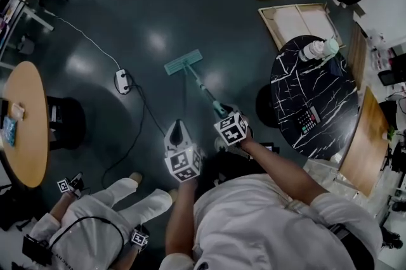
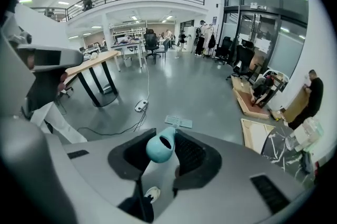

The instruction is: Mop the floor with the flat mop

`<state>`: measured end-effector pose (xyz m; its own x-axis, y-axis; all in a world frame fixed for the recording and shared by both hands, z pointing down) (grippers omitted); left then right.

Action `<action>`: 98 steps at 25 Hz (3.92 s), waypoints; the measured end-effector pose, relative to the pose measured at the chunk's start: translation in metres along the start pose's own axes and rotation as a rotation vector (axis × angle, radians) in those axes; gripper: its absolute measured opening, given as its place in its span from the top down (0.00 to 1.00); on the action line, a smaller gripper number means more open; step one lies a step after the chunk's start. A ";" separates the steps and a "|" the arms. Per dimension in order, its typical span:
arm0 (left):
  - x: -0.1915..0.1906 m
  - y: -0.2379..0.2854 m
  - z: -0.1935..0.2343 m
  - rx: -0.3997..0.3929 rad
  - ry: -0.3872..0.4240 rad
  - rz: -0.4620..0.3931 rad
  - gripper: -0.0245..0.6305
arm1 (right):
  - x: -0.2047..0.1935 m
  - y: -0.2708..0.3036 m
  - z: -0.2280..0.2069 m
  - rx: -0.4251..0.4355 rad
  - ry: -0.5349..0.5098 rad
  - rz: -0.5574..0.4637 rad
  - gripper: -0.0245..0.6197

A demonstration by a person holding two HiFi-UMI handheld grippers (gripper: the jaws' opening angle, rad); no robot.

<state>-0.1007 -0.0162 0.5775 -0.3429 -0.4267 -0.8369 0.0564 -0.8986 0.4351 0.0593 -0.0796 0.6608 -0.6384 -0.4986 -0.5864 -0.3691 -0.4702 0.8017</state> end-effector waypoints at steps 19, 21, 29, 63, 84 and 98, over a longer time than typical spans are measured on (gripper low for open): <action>0.012 0.022 0.012 0.049 0.010 0.013 0.96 | 0.084 0.148 -0.064 -0.042 -0.045 -0.009 0.78; 0.011 0.018 0.013 0.051 0.015 0.018 0.96 | 0.082 0.150 -0.063 -0.042 -0.044 0.002 0.78; 0.008 -0.009 0.022 0.045 0.005 0.017 0.96 | 0.050 0.078 -0.045 -0.029 -0.016 0.020 0.78; -0.016 -0.059 0.019 0.003 -0.009 0.019 0.96 | -0.079 -0.072 0.062 0.030 -0.032 0.103 0.78; 0.010 -0.034 0.023 0.040 -0.013 0.007 0.96 | 0.034 0.110 -0.034 -0.060 -0.048 0.078 0.79; 0.007 -0.051 -0.009 -0.079 -0.005 0.005 0.96 | -0.031 -0.106 0.008 0.011 -0.034 0.056 0.79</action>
<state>-0.0975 0.0257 0.5464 -0.3467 -0.4307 -0.8332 0.1319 -0.9019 0.4113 0.1131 -0.0088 0.5947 -0.6809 -0.4982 -0.5368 -0.3400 -0.4341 0.8342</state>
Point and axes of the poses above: the fingertips, and each gripper's own axes: y forward along the fingers, z to its left, x out of its top, the point moved 3 cm from there along -y, backward along the fingers, and after that the axes turned 7 degrees about -y, right-handed, at the moved point
